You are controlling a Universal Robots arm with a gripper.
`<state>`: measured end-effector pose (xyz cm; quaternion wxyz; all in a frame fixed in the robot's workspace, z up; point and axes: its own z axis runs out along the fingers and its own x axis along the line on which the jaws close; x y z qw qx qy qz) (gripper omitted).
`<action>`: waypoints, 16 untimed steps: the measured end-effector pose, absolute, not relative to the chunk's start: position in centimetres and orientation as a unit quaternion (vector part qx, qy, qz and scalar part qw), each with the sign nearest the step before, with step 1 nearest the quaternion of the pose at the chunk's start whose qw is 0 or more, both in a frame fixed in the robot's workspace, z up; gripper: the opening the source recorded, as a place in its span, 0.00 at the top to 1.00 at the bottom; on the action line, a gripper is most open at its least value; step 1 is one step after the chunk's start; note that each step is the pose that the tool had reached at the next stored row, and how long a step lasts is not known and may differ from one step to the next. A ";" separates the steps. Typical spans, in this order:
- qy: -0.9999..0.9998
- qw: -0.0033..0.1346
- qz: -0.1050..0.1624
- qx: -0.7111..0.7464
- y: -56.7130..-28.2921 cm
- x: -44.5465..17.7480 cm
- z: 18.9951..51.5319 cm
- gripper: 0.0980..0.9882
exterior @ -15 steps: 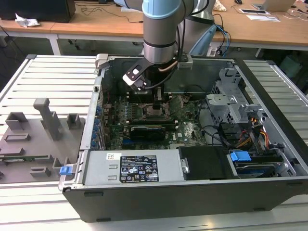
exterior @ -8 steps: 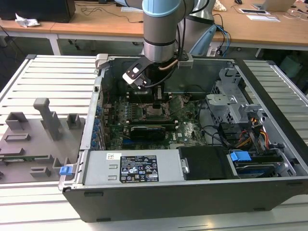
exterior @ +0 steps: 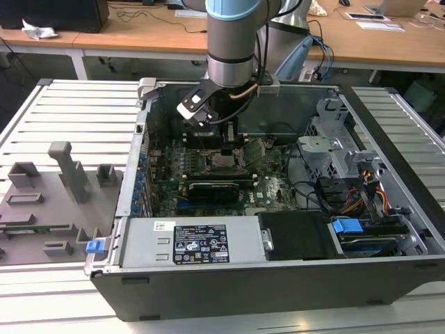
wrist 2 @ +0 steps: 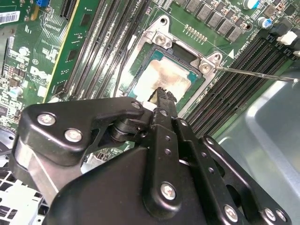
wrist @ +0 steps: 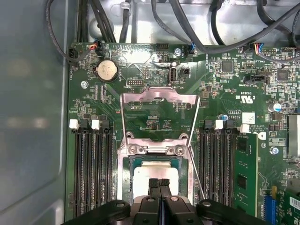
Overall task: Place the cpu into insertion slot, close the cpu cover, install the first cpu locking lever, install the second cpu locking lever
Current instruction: 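Close the cpu cover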
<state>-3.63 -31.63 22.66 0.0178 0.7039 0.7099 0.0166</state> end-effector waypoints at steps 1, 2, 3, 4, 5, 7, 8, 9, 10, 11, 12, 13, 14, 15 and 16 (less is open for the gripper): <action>0.710 0.018 0.017 0.704 -31.6 -3.6 22.7 0.99; 0.710 0.018 0.017 0.704 -31.6 -3.6 22.8 0.99; 0.710 0.018 0.017 0.704 -31.6 -3.6 22.9 0.99; 0.710 0.018 0.017 0.704 -31.6 -3.6 23.0 0.99; 0.710 0.018 0.017 0.704 -31.6 -3.6 23.2 0.99; 0.710 0.018 0.016 0.704 -31.6 -3.6 23.9 0.99; 0.710 0.018 0.016 0.704 -31.6 -3.6 24.4 0.99; 0.710 0.018 0.017 0.704 -31.6 -3.6 24.6 0.99; 0.710 0.018 0.017 0.704 -31.6 -3.6 24.6 0.99; 0.710 0.018 0.016 0.704 -31.7 -3.6 24.6 0.99; 0.710 0.018 0.016 0.704 -31.7 -3.6 24.6 0.99; 0.710 0.018 0.016 0.704 -31.8 -3.6 24.6 0.99; 0.710 0.018 0.016 0.704 -31.9 -3.6 24.6 0.99; 0.710 0.018 0.017 0.704 -31.9 -3.6 24.6 0.99; 0.710 0.018 0.017 0.704 -31.9 -3.2 24.6 0.99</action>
